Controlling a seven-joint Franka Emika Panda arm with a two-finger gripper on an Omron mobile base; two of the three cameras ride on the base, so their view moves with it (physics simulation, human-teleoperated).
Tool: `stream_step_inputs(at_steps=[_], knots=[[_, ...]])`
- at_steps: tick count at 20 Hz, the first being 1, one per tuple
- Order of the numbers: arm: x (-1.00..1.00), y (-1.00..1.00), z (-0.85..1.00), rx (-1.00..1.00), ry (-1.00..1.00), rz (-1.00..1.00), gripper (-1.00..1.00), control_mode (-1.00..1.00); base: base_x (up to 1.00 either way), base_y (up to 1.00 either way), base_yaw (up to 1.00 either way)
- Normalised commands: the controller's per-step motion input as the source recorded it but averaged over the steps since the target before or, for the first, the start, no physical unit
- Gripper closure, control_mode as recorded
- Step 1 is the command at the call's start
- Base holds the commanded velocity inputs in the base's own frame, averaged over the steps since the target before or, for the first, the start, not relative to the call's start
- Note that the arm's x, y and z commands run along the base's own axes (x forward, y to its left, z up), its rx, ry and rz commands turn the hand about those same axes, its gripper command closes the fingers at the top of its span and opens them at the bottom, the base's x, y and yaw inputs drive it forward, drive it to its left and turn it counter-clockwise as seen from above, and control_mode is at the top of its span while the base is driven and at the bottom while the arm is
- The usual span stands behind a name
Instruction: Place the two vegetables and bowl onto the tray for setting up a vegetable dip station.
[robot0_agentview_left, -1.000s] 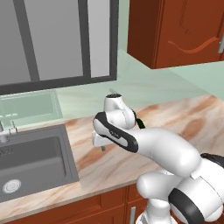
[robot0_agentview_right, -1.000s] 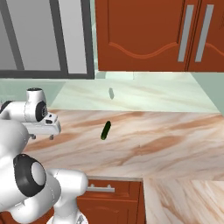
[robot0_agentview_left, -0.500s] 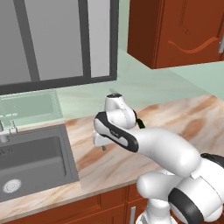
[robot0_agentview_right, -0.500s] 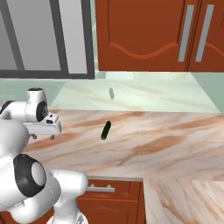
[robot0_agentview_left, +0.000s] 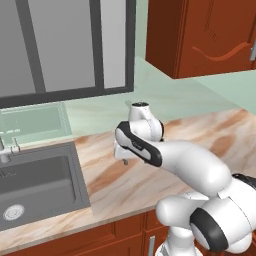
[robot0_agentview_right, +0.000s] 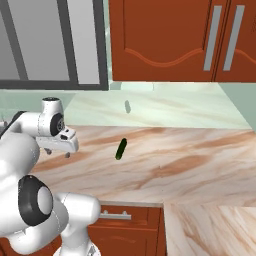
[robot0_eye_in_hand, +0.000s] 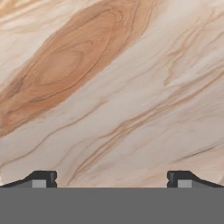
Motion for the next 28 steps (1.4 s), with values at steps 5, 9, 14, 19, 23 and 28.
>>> stream_step_inputs(at_steps=[5, 9, 14, 19, 23, 28], knots=[[0.19, -0.38, 0.07, 0.0, -0.01, -0.09, -1.0, -1.0, 0.0, 0.0, 0.0], [0.14, -0.4, 0.0, 0.0, -0.01, 0.01, -1.0, -1.0, 0.0, 0.0, 0.0], [0.04, -0.39, 0.0, 0.0, -0.08, 0.08, -1.0, -1.0, 0.0, 0.0, 0.0], [0.08, -0.34, 0.0, 0.0, -0.06, 0.18, -1.0, -1.0, 0.0, 0.0, 0.0], [0.11, -0.3, 0.0, 0.0, -0.02, 0.18, -1.0, -1.0, 0.0, 0.0, 0.0], [0.09, -0.23, 0.06, 0.0, 0.05, 0.04, -1.0, -1.0, 0.0, 0.0, 0.0]])
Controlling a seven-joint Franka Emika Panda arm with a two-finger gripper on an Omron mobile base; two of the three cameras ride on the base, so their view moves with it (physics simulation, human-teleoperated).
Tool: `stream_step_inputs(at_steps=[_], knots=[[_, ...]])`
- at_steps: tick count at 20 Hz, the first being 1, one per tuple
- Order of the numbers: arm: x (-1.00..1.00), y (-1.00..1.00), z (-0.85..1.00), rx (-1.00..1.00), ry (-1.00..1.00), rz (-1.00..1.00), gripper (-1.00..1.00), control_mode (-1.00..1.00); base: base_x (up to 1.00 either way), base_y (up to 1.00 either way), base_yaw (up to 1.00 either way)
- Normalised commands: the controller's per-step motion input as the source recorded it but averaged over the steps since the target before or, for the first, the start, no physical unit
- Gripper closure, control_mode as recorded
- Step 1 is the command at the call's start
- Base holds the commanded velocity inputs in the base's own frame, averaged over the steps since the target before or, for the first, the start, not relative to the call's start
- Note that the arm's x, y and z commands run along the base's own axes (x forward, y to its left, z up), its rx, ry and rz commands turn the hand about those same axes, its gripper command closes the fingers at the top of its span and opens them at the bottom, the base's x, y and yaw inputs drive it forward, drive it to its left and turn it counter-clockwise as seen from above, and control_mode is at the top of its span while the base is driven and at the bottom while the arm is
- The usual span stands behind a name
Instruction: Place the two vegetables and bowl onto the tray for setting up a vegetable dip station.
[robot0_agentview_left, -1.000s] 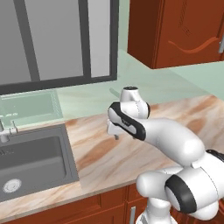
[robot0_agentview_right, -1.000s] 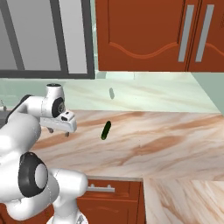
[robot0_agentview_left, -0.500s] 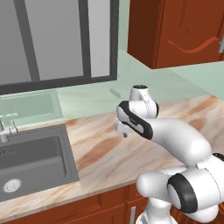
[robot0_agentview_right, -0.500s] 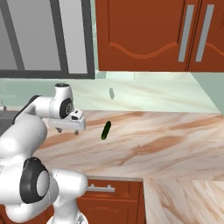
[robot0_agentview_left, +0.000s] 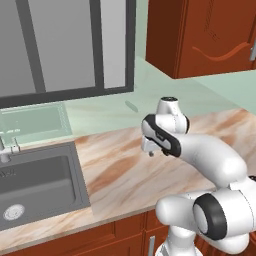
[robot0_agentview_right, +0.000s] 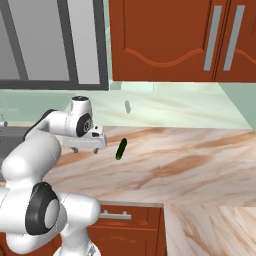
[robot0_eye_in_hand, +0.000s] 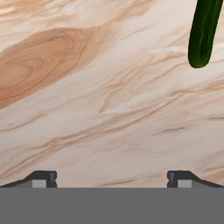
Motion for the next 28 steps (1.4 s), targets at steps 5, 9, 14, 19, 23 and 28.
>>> stream_step_inputs(at_steps=[5, 9, 14, 19, 23, 28], knots=[[0.15, -0.23, 0.09, 0.0, 0.12, 0.0, -1.0, -1.0, 0.0, 0.0, 0.0], [0.14, -0.18, 0.05, 0.01, 0.05, 0.0, -1.0, -1.0, 0.0, 0.0, 0.0], [0.14, -0.2, 0.0, 0.0, -0.02, 0.0, -1.0, -1.0, 0.0, 0.0, 0.0], [0.16, -0.23, -0.01, 0.0, -0.05, 0.01, -1.0, -1.0, 0.0, 0.0, 0.0], [0.16, -0.21, -0.08, 0.0, -0.02, 0.01, -1.0, -1.0, 0.0, 0.0, 0.0], [0.19, -0.17, -0.13, 0.0, -0.03, 0.0, -1.0, -1.0, 0.0, 0.0, 0.0]])
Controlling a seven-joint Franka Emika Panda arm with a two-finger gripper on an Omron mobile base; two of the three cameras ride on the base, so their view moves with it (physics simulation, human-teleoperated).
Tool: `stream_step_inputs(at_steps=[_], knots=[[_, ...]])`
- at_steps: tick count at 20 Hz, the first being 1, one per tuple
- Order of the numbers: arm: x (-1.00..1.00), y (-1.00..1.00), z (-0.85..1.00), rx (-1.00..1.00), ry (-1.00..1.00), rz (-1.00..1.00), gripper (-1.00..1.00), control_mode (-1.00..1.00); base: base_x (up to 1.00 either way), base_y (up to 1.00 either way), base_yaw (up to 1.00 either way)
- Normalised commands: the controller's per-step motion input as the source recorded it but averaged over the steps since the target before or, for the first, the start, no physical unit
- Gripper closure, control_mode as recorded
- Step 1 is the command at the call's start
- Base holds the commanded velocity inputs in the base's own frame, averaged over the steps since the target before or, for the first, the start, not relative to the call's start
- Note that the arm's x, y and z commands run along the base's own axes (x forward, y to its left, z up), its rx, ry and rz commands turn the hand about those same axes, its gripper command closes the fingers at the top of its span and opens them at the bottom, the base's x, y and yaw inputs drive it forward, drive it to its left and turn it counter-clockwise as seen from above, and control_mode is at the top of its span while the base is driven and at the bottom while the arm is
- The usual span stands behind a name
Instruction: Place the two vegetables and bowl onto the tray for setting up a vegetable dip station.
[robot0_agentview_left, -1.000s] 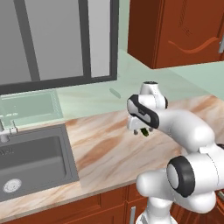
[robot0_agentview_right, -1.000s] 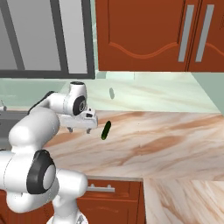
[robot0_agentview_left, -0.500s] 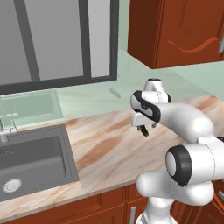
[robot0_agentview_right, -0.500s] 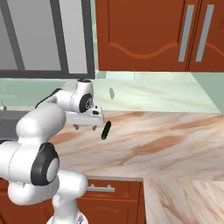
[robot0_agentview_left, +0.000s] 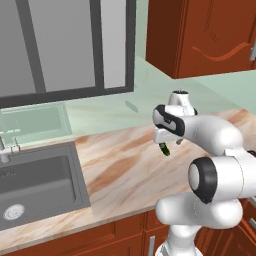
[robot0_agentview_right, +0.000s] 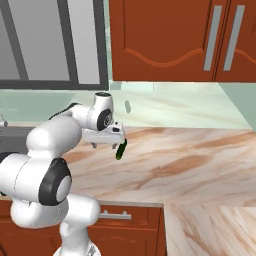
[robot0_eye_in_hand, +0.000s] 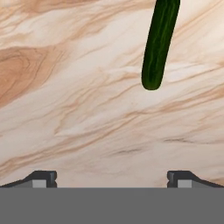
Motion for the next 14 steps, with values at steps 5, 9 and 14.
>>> stream_step_inputs(at_steps=[5, 9, 14], knots=[[0.22, -0.17, -0.13, 0.0, -0.02, 0.0, -1.0, -1.0, 0.0, 0.0, 0.0], [0.21, -0.13, -0.11, 0.0, -0.02, 0.0, -1.0, -1.0, 0.0, 0.0, 0.0], [0.22, -0.02, -0.16, 0.0, -0.01, 0.0, -1.0, -1.0, 0.0, 0.0, 0.0]])
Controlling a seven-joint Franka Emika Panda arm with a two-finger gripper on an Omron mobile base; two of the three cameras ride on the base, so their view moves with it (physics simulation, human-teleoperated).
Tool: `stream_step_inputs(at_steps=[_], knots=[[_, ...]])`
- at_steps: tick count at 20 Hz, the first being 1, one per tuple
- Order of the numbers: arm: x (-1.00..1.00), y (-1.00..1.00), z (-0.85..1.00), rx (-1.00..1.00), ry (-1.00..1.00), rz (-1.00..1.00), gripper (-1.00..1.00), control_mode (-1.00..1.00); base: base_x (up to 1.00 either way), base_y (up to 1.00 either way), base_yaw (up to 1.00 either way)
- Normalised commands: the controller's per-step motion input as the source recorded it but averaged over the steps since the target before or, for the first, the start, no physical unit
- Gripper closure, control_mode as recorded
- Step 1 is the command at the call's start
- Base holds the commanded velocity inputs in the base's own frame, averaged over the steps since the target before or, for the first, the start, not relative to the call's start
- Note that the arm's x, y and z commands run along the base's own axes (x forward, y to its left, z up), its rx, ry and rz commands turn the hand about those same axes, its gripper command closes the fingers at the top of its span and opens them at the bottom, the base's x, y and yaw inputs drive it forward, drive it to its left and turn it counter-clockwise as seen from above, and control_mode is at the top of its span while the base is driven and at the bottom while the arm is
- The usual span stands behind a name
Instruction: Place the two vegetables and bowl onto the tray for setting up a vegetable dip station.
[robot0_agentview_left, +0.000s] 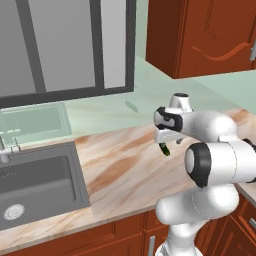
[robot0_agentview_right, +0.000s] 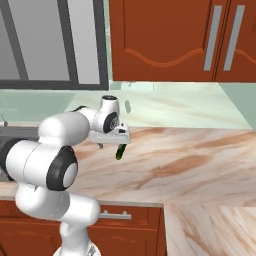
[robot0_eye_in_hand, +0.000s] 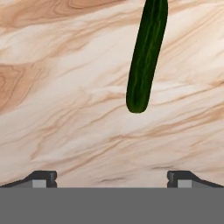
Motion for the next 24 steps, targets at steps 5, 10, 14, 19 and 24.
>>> stream_step_inputs(at_steps=[5, 10, 14, 19, 24], knots=[[0.21, 0.0, -0.15, 0.0, 0.0, 0.0, -1.0, -1.0, 0.0, 0.0, 0.0], [0.2, 0.0, -0.15, 0.0, 0.0, 0.0, -1.0, -1.0, 0.0, 0.0, 0.0], [0.18, -0.1, -0.11, 0.0, 0.0, 0.0, -1.0, -1.0, 0.0, 0.0, 0.0], [0.16, -0.11, -0.11, 0.0, 0.0, 0.0, -1.0, -1.0, 0.0, 0.0, 0.0], [0.13, -0.07, -0.14, 0.0, 0.0, 0.0, -1.0, -1.0, 0.0, 0.0, 0.0]])
